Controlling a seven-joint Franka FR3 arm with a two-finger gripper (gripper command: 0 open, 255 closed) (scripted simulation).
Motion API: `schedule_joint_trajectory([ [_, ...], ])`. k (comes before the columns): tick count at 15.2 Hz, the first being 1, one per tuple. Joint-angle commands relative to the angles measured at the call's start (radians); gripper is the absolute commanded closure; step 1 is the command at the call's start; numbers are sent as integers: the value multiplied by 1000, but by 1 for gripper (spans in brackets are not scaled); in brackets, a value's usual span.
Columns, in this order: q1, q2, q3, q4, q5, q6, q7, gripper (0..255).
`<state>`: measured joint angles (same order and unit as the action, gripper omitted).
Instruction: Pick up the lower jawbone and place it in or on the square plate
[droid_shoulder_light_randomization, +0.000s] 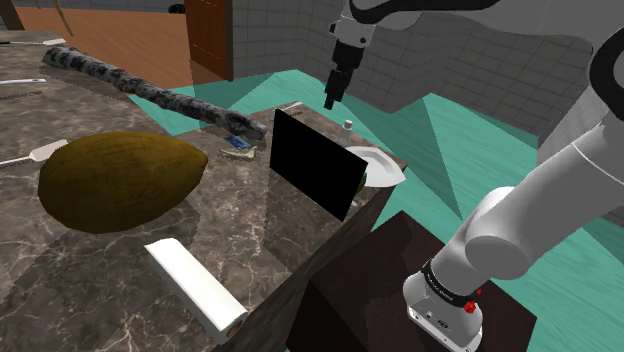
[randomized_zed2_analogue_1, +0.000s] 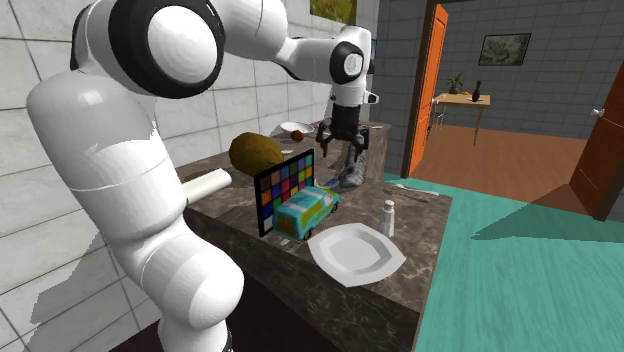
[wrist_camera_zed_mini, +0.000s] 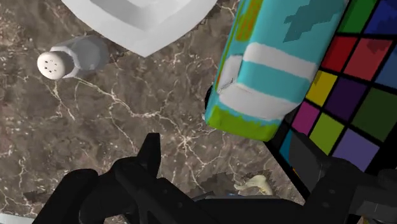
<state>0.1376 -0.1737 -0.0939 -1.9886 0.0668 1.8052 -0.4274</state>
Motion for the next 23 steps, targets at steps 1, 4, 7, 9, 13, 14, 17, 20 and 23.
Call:
schedule_joint_trajectory([
  [1,12,89,-2,63,31,3,-55,0],
  [4,22,209,3,159,74,-7,-130,0],
  [7,29,329,17,266,113,-29,-197,0],
  [9,32,410,31,343,135,-49,-236,0],
  [13,38,573,64,515,168,-103,-303,0],
  [14,40,615,73,563,174,-120,-318,0],
  [17,48,746,103,720,187,-177,-354,0],
  [20,62,892,133,911,192,-252,-382,0],
  [23,84,1082,165,1188,192,-368,-395,0],
])
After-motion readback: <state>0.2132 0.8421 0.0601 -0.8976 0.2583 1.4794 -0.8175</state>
